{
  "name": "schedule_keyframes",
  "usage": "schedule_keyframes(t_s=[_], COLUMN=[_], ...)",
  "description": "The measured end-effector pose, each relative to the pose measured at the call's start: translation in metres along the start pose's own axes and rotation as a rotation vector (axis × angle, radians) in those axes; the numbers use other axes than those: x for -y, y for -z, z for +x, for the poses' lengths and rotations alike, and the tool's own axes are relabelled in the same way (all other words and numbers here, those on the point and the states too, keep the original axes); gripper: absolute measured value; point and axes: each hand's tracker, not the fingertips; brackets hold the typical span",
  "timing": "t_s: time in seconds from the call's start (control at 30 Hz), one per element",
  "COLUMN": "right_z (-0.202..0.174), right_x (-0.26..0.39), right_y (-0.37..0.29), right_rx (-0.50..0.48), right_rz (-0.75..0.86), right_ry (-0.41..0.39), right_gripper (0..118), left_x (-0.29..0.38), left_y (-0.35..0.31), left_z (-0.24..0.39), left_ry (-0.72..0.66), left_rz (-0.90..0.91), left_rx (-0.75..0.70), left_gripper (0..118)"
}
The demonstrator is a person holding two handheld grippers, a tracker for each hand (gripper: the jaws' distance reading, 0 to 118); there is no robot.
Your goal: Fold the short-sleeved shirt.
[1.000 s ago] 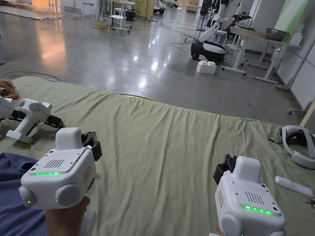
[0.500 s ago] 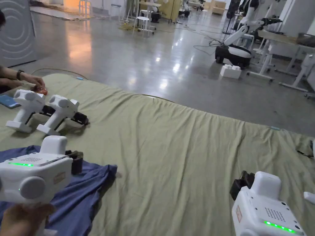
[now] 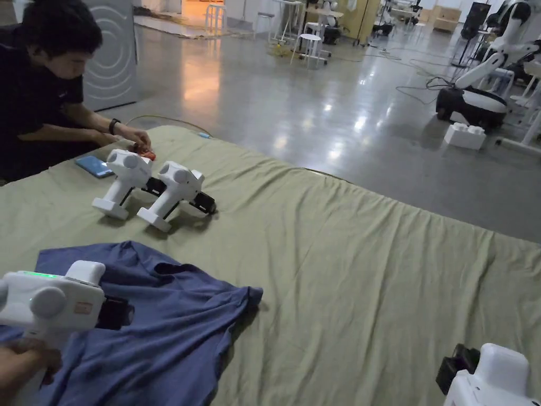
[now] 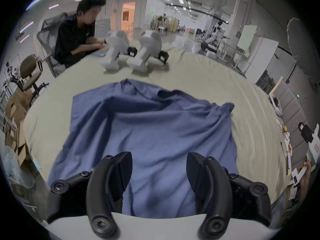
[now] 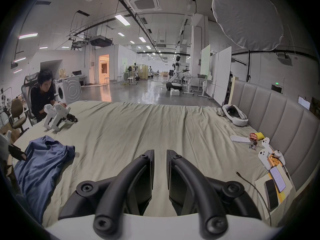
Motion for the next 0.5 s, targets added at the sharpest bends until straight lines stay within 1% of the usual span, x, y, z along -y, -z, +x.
schedule_keyframes(t_s=[0.03,0.07,0.13,0.23,0.3,0.33,0.4,0.5], right_z=[-0.001,-0.003,-0.004,-0.004,-0.002,-0.002,-0.003,-0.006], right_x=[0.002,0.004,0.006,0.008,0.011,0.012,0.014,0.017], right_y=[0.001,0.001,0.001,0.001,0.004,0.005,0.009,0.012], right_rx=[-0.001,0.0,0.002,0.007,0.014,0.018,0.024,0.021], right_rz=[-0.006,-0.011,-0.023,-0.038,-0.049,-0.054,-0.065,-0.083], right_ry=[-0.006,-0.011,-0.017,-0.021,-0.026,-0.027,-0.023,-0.014], right_gripper=[17,17,17,17,17,17,17,17], left_x=[0.001,0.003,0.009,0.021,0.027,0.026,0.031,0.035], left_y=[0.009,0.021,0.04,0.07,0.069,0.068,0.057,0.053], left_z=[0.0,0.0,-0.002,-0.003,0.008,0.013,0.025,0.031], left_ry=[0.0,0.001,-0.008,-0.036,0.038,0.049,0.095,0.134], left_rz=[-0.025,-0.058,-0.088,-0.18,-0.097,-0.101,-0.082,-0.053], left_rx=[-0.002,-0.013,-0.006,-0.065,-0.095,-0.122,-0.146,-0.129], left_gripper=[77,82,83,83,85,85,80,58])
